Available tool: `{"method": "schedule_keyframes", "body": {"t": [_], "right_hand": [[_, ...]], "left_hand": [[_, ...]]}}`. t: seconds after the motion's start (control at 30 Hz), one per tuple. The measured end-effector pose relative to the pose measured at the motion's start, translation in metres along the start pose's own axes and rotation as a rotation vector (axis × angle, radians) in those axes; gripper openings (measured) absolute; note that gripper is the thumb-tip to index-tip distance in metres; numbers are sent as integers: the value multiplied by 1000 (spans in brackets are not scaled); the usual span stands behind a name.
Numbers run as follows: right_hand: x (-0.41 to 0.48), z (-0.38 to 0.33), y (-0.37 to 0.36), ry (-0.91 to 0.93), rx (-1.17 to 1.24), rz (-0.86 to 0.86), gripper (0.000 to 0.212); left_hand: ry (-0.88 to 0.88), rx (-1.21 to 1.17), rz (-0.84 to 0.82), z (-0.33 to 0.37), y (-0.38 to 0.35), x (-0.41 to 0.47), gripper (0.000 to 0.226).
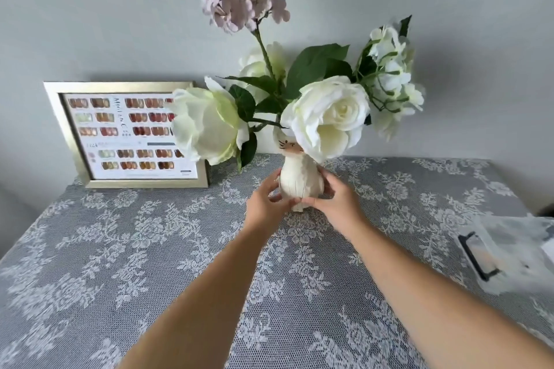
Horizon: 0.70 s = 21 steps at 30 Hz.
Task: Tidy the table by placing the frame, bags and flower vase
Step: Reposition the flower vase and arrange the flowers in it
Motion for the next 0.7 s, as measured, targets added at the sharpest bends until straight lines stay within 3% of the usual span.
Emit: {"method": "schedule_keyframes", "body": {"t": [0.53,0.7], "right_hand": [[57,12,-1,9,13,2,83],[54,11,0,8,36,-2,74]], "left_hand": [[-7,28,62,2,-7,50,76],[-11,42,56,4,-10,51,76]]}}
Point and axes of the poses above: each hand's wrist, its own x-axis towards the middle knuckle, its own y-axis out of the back of the hand, z = x × y, the point moved 6 cm from there along x, towards the middle knuckle, and after that the axes turned 4 degrees about x, right-handed, at the moved point
